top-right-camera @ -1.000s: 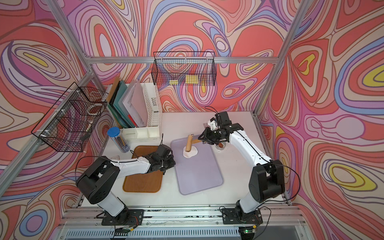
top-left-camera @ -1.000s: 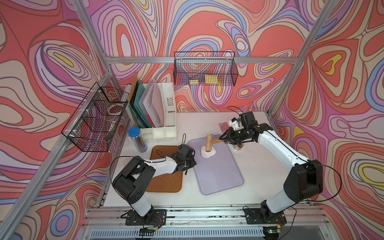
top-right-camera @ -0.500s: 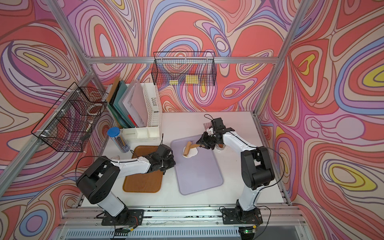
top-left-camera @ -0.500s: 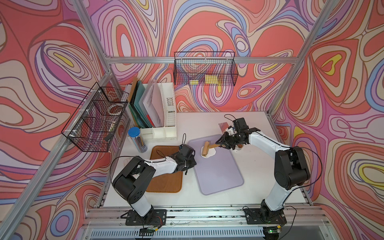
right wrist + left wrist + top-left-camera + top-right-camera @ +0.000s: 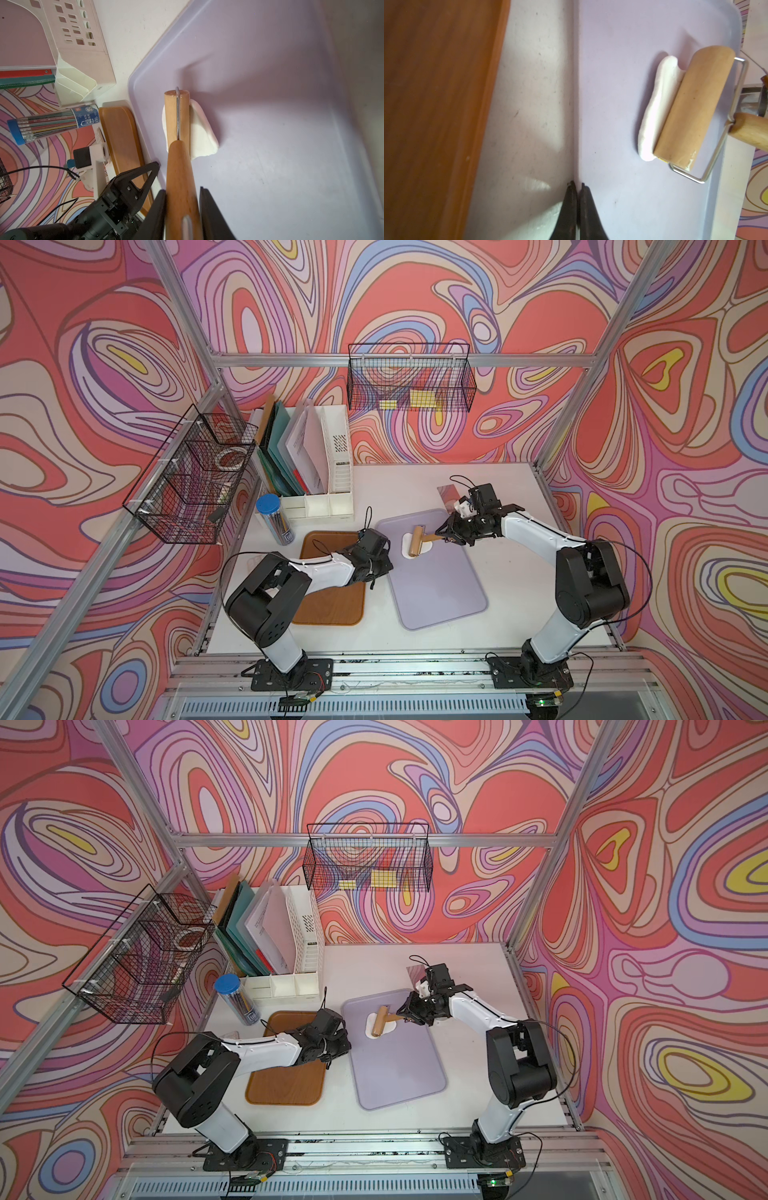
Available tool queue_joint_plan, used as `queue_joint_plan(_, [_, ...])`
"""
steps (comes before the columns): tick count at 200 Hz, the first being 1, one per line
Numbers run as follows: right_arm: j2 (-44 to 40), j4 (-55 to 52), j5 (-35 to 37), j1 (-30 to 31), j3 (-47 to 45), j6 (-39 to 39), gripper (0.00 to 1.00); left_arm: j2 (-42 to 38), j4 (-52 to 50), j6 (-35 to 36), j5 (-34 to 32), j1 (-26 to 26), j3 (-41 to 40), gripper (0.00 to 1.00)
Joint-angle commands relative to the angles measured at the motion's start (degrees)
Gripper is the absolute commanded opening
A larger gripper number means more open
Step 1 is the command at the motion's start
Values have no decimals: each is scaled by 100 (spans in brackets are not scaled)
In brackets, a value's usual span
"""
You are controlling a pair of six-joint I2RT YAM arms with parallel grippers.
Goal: Roll out the dumpling wrappers from the dough
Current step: Flatten out the dough on the work surface.
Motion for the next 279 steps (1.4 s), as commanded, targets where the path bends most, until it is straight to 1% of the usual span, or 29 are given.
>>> queue_joint_plan(1, [599, -1634, 1831, -171, -531, -396, 0, 65, -258, 17, 68, 19, -128, 0])
queue_joint_plan(24, [730, -1671, 1810, -350, -595, -438, 0, -6, -260, 16, 27, 30, -198, 0])
queue_joint_plan(54, [644, -1719, 1913, -637, -737, -487, 0, -71, -242, 16, 25, 72, -255, 0])
queue_joint_plan(83, [576, -1876, 2266, -797, -811, -622, 0, -37, -195, 17, 80, 89, -265, 0])
queue_joint_plan(154, [389, -2116, 2903, -892, -834, -726, 0, -41, -179, 3, 98, 98, -271, 0])
queue_joint_plan(185, [389, -2163, 2986, -890, -855, -774, 0, -45, -179, 8, 117, 98, -257, 0])
queue_joint_plan(189, [234, -2162, 2971, -892, -857, -791, 0, -45, -180, 9, 127, 98, -244, 0])
queue_joint_plan(223, [-55, -2301, 3199, -887, -848, -844, 0, -23, -183, 17, 136, 99, -222, 0])
queue_joint_plan(256, [-138, -2371, 3141, -892, -784, -906, 0, 21, -171, 17, 169, 98, -187, 0])
queue_joint_plan(279, [-621, -2216, 2405, -741, -570, -906, 0, 16, -190, 21, 173, 98, -181, 0])
